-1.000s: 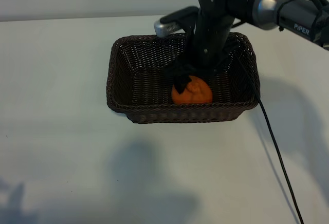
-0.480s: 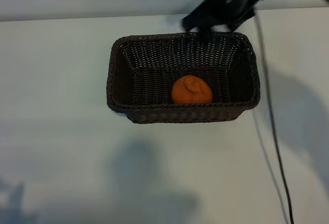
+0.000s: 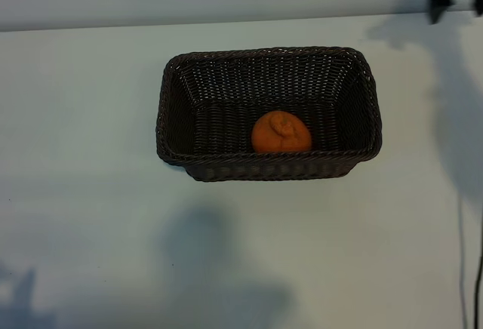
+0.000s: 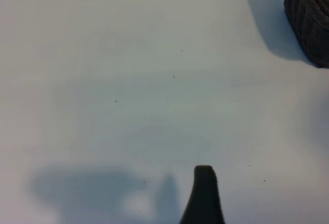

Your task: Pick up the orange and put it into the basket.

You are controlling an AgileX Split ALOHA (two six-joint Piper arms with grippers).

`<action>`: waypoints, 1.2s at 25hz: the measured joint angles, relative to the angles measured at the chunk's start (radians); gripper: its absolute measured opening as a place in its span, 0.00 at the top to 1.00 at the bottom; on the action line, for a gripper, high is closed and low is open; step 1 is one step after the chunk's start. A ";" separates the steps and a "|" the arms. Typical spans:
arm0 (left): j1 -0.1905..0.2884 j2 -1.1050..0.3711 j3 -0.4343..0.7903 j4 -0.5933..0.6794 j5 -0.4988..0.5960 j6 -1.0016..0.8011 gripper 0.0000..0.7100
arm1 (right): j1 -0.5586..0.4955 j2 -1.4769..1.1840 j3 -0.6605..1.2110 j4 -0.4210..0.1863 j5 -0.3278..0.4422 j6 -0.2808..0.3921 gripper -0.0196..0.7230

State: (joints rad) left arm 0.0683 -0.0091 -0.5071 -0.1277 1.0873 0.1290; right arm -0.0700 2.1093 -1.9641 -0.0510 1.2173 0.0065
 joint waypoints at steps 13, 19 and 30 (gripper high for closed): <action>0.000 0.000 0.000 0.000 0.000 -0.001 0.17 | -0.107 -0.179 0.034 0.051 0.004 -0.021 0.23; 0.000 0.000 0.000 0.000 0.000 -0.002 0.17 | -0.107 -0.424 0.198 0.051 0.003 -0.037 0.23; 0.000 0.000 0.000 0.000 0.000 -0.002 0.17 | -0.107 -1.018 0.553 0.068 0.004 -0.035 0.23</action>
State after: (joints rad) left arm 0.0683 -0.0091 -0.5071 -0.1277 1.0873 0.1273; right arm -0.1775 1.0910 -1.4110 0.0166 1.2215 -0.0284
